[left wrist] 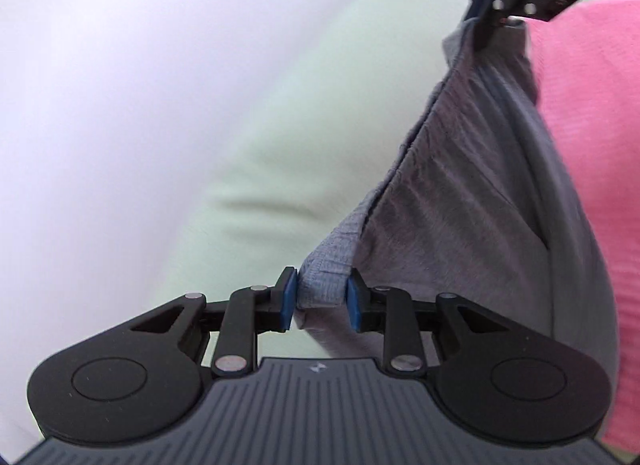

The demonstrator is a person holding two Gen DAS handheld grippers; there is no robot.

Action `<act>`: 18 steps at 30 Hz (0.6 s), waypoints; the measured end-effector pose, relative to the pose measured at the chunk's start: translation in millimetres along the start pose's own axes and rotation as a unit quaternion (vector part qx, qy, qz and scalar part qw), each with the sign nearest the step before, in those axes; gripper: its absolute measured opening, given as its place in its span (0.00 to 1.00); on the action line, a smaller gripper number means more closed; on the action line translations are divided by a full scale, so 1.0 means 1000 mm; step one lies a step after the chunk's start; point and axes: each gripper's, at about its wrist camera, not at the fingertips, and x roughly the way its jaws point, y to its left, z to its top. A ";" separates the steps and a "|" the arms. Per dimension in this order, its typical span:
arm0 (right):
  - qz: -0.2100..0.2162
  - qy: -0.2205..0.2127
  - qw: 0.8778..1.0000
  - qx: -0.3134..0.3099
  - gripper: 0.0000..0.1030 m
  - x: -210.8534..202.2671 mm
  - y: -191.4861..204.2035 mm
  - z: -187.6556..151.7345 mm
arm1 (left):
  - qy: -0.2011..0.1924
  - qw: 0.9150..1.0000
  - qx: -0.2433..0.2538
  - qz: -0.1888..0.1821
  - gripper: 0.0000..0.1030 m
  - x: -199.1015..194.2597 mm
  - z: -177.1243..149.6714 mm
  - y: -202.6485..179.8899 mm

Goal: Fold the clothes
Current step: 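Lift the grey shirt with both grippers and shake it out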

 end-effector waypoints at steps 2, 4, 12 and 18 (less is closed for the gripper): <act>-0.014 -0.023 0.999 -0.033 0.03 -0.025 -0.019 0.003 | -0.003 0.999 0.001 0.034 0.33 -0.031 0.027 -0.002; -0.028 -0.049 0.996 -0.068 0.03 -0.060 -0.035 -0.003 | -0.003 0.998 -0.005 0.056 0.33 -0.055 0.047 -0.006; -0.008 -0.107 0.986 -0.127 0.03 -0.188 -0.076 -0.051 | 0.018 0.990 -0.050 0.133 0.33 -0.180 0.141 -0.061; 0.038 -0.107 0.982 -0.152 0.03 -0.295 -0.109 -0.076 | 0.028 0.989 -0.057 0.130 0.33 -0.265 0.203 -0.078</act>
